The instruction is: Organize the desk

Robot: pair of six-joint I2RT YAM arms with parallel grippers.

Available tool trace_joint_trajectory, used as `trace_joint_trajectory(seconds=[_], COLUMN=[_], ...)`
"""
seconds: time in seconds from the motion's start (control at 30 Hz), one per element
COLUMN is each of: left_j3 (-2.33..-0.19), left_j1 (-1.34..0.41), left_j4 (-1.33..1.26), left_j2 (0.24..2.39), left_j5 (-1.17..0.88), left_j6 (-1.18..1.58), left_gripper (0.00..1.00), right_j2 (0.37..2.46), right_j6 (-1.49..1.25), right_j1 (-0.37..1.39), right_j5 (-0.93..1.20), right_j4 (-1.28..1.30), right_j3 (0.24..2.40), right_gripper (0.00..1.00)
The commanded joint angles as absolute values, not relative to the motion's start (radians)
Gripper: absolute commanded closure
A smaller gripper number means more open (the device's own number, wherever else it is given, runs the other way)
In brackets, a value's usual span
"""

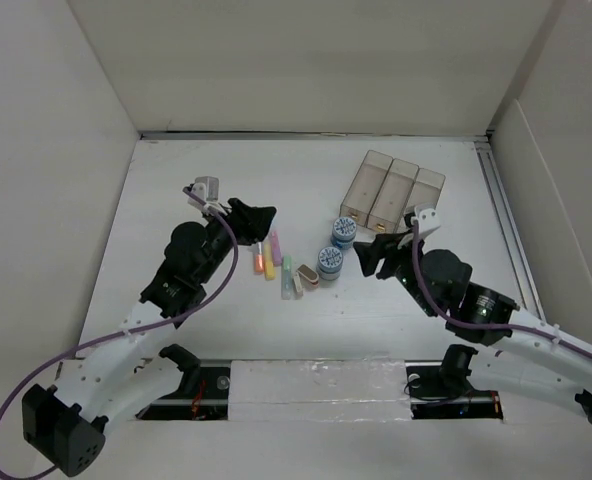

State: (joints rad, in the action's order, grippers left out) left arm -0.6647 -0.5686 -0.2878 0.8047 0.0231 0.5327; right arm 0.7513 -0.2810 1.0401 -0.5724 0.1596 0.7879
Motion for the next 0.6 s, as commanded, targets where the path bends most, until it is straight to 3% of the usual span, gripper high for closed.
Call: trace_joint_trajectory(seconds=[0.0,0.03,0.1,0.13,0.17,0.23,0.27,0.3,0.33,0.4,0.5,0.57], left_j3=[-0.663,-0.654,-0.631,-0.615,-0.615,-0.591,-0.571,-0.569,-0.569,-0.561,-0.538,-0.534], left_j1=[-0.572,-0.572,-0.572,-0.572,-0.572,-0.572,-0.572,-0.572,-0.572,-0.572,-0.572,-0.572], left_j4=[-0.302,-0.310,-0.318,-0.298,-0.298,-0.310,-0.314,-0.296,-0.281,-0.236,-0.221,-0.210], left_j2=[0.834,0.838,0.839,0.839,0.839,0.824,0.821,0.816,0.818,0.819,0.827,0.834], left_j5=[-0.024,-0.034,-0.047,-0.038,-0.038,-0.040,-0.038,-0.032,-0.009,0.046,0.083,0.090], left_j6=[0.540,0.541,0.540,0.541,0.541,0.545,0.546,0.546,0.546,0.554,0.561,0.560], left_gripper=[0.53,0.53,0.57,0.67,0.67,0.74,0.83,0.88,0.97,1.00,1.00,0.90], right_j2=[0.747,0.747,0.756,0.768,0.769,0.778,0.790,0.796,0.805,0.822,0.857,0.894], right_j6=[-0.318,-0.321,-0.344,-0.353,-0.353,-0.356,-0.354,-0.357,-0.365,-0.368,-0.383,-0.388], right_j1=[1.040,1.040,1.040,1.040,1.040,1.040,1.040,1.040,1.040,1.040,1.040,1.040], right_j5=[-0.569,-0.566,-0.561,-0.533,-0.532,-0.508,-0.499,-0.485,-0.459,-0.433,-0.410,-0.381], right_j4=[0.163,0.167,0.208,0.234,0.235,0.242,0.255,0.262,0.268,0.265,0.256,0.239], right_j3=[0.782,0.779,0.785,0.791,0.792,0.784,0.784,0.784,0.779,0.767,0.743,0.736], right_gripper=[0.43,0.79,0.93,1.00,1.00,0.88,0.76,0.48,0.35,0.13,0.02,0.00])
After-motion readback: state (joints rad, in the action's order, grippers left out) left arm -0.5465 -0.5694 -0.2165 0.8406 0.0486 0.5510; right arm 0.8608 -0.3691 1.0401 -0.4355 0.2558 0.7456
